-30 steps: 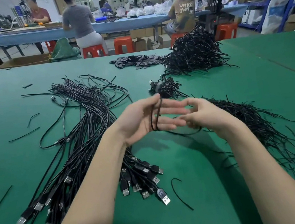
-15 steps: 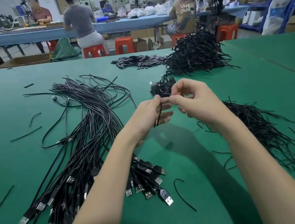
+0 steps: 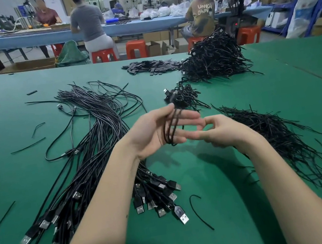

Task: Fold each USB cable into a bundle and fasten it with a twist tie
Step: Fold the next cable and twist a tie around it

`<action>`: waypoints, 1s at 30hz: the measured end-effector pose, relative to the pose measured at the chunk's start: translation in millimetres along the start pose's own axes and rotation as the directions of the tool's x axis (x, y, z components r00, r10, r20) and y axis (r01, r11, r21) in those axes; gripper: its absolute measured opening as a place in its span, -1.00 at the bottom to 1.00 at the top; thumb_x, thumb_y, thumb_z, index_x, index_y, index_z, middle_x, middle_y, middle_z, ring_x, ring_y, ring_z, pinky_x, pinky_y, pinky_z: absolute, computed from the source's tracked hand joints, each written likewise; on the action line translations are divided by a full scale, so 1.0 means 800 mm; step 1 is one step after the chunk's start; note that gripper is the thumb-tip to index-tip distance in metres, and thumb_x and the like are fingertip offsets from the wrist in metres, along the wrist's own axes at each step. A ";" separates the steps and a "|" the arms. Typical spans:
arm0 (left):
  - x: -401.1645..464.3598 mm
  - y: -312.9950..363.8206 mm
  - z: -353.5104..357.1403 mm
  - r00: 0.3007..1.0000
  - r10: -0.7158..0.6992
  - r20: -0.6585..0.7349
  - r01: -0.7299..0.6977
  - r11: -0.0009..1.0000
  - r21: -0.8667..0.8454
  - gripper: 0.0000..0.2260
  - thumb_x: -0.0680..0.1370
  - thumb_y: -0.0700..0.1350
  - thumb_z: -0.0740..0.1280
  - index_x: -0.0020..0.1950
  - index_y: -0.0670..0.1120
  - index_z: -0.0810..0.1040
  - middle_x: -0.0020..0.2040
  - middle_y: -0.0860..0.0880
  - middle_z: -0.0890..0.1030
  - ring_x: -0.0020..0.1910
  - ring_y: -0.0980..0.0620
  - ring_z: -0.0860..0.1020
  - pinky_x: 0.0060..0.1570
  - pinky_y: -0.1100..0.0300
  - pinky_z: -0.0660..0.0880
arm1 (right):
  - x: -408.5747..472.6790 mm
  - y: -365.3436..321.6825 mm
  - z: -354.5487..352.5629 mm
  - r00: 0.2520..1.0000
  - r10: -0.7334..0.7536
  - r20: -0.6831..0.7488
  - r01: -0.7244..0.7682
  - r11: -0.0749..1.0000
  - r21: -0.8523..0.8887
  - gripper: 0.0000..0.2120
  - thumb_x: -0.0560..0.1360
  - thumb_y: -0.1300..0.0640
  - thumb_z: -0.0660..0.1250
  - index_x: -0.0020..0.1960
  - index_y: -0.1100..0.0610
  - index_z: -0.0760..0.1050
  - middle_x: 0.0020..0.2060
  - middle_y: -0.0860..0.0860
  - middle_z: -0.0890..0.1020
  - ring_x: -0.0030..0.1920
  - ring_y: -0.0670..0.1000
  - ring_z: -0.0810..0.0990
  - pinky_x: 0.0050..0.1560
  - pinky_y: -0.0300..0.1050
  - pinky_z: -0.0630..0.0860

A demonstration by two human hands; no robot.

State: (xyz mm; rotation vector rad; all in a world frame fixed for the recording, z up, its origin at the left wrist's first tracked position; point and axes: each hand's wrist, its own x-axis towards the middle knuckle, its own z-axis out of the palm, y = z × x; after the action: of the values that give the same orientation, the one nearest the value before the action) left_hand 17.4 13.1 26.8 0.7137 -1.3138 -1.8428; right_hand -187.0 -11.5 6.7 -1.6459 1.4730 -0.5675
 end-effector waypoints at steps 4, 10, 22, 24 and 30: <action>0.014 -0.015 0.009 0.976 -0.211 -0.049 0.216 0.960 0.180 -0.55 0.73 -0.01 -0.01 0.25 -0.30 0.53 0.22 -0.19 0.65 0.01 -0.21 0.69 -0.19 0.19 0.64 | 0.002 -0.013 -0.004 0.993 0.002 -0.118 0.048 0.909 0.414 -0.91 0.61 0.19 0.34 -0.06 0.10 0.49 -0.36 0.00 0.52 -0.57 -0.14 0.30 -0.56 -0.32 0.17; 0.034 -0.028 0.015 0.933 -0.027 -0.359 0.064 0.994 0.094 -0.65 0.74 -0.05 0.02 0.16 -0.22 0.52 0.03 -0.11 0.67 -0.19 -0.08 0.70 -0.13 0.12 0.65 | -0.014 -0.046 0.005 0.973 -0.230 -0.007 0.204 0.847 0.491 -0.76 0.66 0.34 0.14 -0.04 0.12 0.52 -0.19 0.03 0.57 -0.44 -0.14 0.41 -0.48 -0.34 0.32; 0.036 -0.014 0.019 0.866 0.103 -0.489 -0.242 0.943 -0.228 -0.66 0.73 -0.07 0.00 -0.22 -0.07 0.32 -0.44 0.05 0.29 -0.45 0.05 0.40 -0.35 0.25 0.38 | -0.012 -0.026 0.013 0.944 -0.195 0.268 0.200 0.980 0.009 -0.79 0.56 0.28 0.36 -0.09 0.07 0.73 0.04 0.12 0.74 0.05 0.00 0.67 0.20 -0.07 0.52; 0.030 -0.011 0.014 0.907 0.097 -0.410 -0.230 0.930 -0.288 -0.67 0.72 -0.06 0.00 -0.24 -0.04 0.26 -0.43 0.06 0.20 -0.47 0.07 0.30 -0.39 0.24 0.28 | -0.007 -0.020 0.009 0.978 -0.143 0.151 0.129 0.987 0.099 -0.83 0.58 0.25 0.35 -0.05 0.05 0.69 0.07 0.10 0.73 0.05 0.04 0.69 0.15 -0.06 0.58; 0.019 -0.011 0.017 0.983 0.067 -0.170 -0.127 0.921 -0.369 -0.68 0.69 -0.05 0.07 -0.26 -0.06 0.30 -0.38 0.04 0.21 -0.38 0.05 0.37 -0.30 0.23 0.41 | -0.007 -0.018 -0.002 0.985 -0.169 -0.014 0.152 0.845 0.513 -0.84 0.56 0.04 0.43 0.09 0.08 0.67 -0.13 -0.03 0.71 -0.35 -0.11 0.53 -0.40 -0.32 0.43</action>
State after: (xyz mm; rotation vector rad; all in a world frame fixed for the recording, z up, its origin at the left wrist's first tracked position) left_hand -4.4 9.5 22.7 0.5573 -0.8421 -1.8473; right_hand -180.7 -7.3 20.4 -1.3442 1.0394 -0.9351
